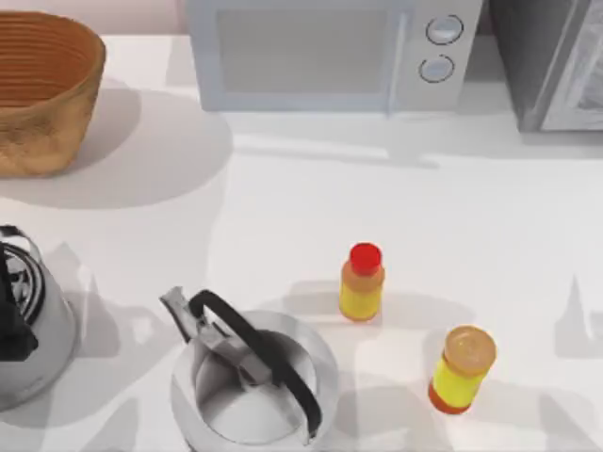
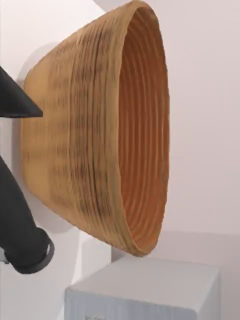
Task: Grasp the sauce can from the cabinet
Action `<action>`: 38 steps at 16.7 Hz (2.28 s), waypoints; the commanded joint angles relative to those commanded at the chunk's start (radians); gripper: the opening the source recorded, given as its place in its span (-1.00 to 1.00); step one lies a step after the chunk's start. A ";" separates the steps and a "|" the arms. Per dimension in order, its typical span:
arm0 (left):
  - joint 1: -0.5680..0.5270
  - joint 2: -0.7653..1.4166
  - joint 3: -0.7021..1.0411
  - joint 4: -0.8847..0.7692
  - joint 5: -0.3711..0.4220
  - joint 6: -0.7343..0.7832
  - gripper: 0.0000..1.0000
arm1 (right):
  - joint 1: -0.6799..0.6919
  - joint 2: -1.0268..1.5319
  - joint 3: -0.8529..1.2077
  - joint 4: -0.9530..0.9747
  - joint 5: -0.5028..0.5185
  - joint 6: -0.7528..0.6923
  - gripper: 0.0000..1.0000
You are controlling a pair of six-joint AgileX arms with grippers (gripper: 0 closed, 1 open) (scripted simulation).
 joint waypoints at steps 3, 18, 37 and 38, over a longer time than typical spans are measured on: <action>0.000 0.000 0.000 0.000 0.000 0.000 1.00 | 0.002 0.009 0.011 -0.002 0.001 0.000 1.00; 0.000 0.000 0.000 0.000 0.000 0.000 1.00 | 0.121 0.885 1.156 -0.281 0.132 0.011 1.00; 0.000 0.000 0.000 0.000 0.000 0.000 1.00 | 0.241 1.389 1.797 -0.406 0.262 0.021 1.00; 0.000 0.000 0.000 0.000 0.000 0.000 1.00 | 0.270 1.420 1.821 -0.403 0.293 0.021 1.00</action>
